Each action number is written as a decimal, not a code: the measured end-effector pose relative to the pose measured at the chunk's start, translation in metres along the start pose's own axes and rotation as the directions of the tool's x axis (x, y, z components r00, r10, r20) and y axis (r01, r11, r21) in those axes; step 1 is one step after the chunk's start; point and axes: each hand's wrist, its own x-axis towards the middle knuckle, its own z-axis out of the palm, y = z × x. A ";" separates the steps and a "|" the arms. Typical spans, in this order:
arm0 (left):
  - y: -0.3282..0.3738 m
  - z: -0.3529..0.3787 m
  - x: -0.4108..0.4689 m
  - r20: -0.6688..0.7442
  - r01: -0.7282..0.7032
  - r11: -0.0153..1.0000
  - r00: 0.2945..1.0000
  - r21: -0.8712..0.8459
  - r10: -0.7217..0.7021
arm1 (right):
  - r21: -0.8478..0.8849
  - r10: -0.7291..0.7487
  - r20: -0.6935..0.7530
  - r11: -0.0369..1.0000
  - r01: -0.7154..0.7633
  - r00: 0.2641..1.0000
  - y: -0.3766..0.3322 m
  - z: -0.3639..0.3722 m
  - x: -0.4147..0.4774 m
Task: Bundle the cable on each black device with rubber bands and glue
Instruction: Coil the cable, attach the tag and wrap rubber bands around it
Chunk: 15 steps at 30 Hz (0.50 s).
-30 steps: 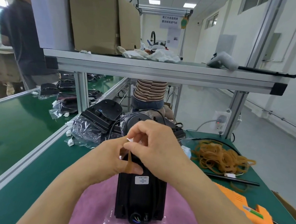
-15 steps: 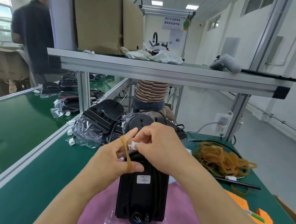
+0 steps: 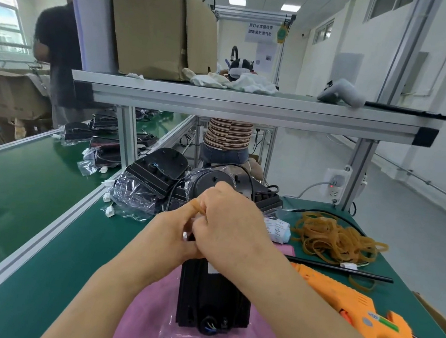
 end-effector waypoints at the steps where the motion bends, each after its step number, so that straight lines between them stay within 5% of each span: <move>1: 0.000 0.000 0.000 -0.003 -0.009 1.000 1.000 0.008 0.009 | -0.011 0.007 0.017 1.000 -0.007 1.000 -0.001 0.000 0.001; 7: -0.001 0.002 -0.007 -0.018 -0.080 0.994 0.997 -0.076 0.079 | 0.215 0.170 0.083 0.959 -0.184 0.982 0.018 -0.015 0.002; 15: 0.001 0.005 -0.010 -0.054 -0.105 0.989 0.994 -0.106 0.100 | 0.309 0.255 -0.112 0.927 -0.211 0.960 0.069 -0.026 -0.002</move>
